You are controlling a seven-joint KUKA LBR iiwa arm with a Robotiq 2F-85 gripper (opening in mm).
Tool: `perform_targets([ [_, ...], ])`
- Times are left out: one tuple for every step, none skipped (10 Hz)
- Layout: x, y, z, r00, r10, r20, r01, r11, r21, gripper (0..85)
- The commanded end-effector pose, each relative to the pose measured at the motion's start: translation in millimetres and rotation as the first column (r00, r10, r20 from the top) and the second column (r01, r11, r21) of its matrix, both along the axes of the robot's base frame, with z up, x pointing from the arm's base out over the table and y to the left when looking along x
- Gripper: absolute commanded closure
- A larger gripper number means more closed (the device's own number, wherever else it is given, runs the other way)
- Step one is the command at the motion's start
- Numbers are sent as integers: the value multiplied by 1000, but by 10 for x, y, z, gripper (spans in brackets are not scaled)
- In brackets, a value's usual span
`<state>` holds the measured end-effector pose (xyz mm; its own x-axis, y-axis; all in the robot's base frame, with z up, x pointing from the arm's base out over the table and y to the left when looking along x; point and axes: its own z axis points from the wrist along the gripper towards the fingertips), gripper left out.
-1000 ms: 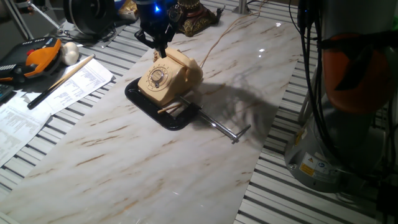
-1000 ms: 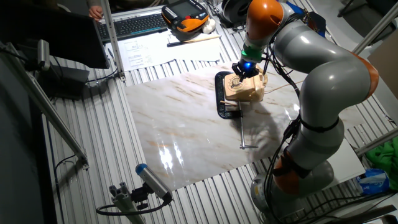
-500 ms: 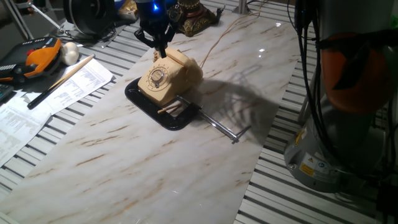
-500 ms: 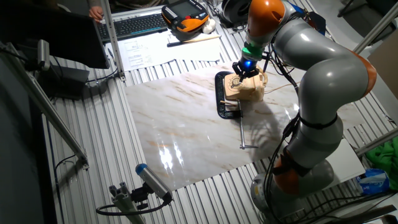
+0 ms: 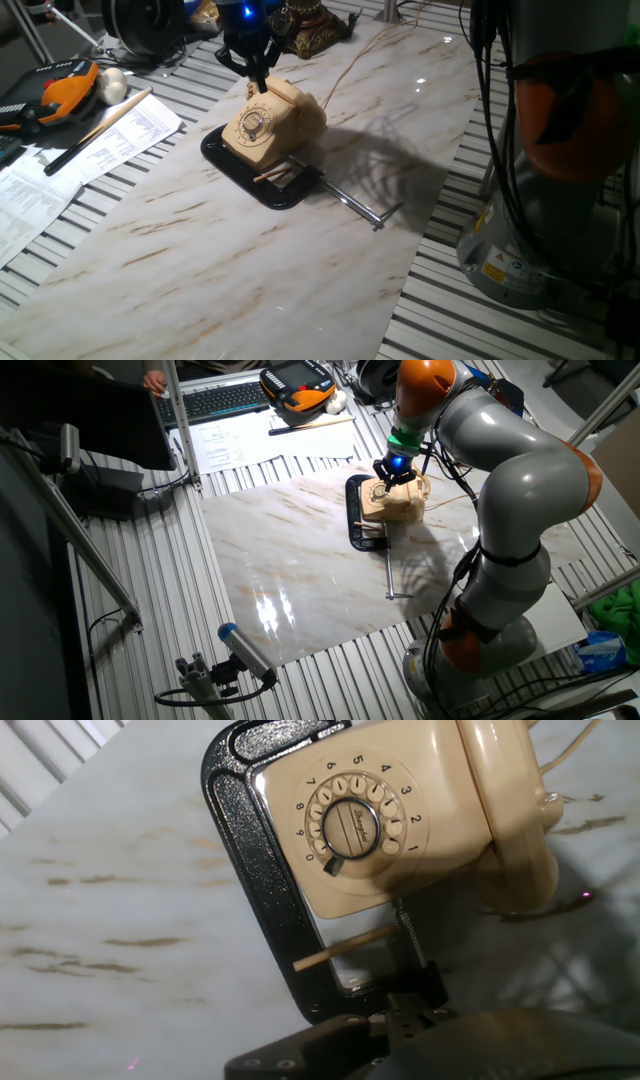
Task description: Dial a number on an old rotary phone
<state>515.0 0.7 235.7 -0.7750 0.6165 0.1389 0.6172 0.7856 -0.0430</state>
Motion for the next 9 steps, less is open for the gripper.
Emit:
perform_targets([
  [-1,1,0,1000,0,0,0,1000,-10,850],
  [-1,1,0,1000,-6,-2,6,1000,-16,850],
  [-1,1,0,1000,-9,-5,9,1000,-21,850],
  [-1,1,0,1000,-11,-7,11,1000,-21,850],
  [-1,1,0,1000,-11,-5,11,1000,-26,850],
  [-1,1,0,1000,-12,1,12,1000,-24,850],
  [-1,1,0,1000,-19,13,19,1000,-19,850],
  [-1,1,0,1000,-22,17,22,1000,-11,850],
  [-1,1,0,1000,-22,17,22,1000,-4,850],
])
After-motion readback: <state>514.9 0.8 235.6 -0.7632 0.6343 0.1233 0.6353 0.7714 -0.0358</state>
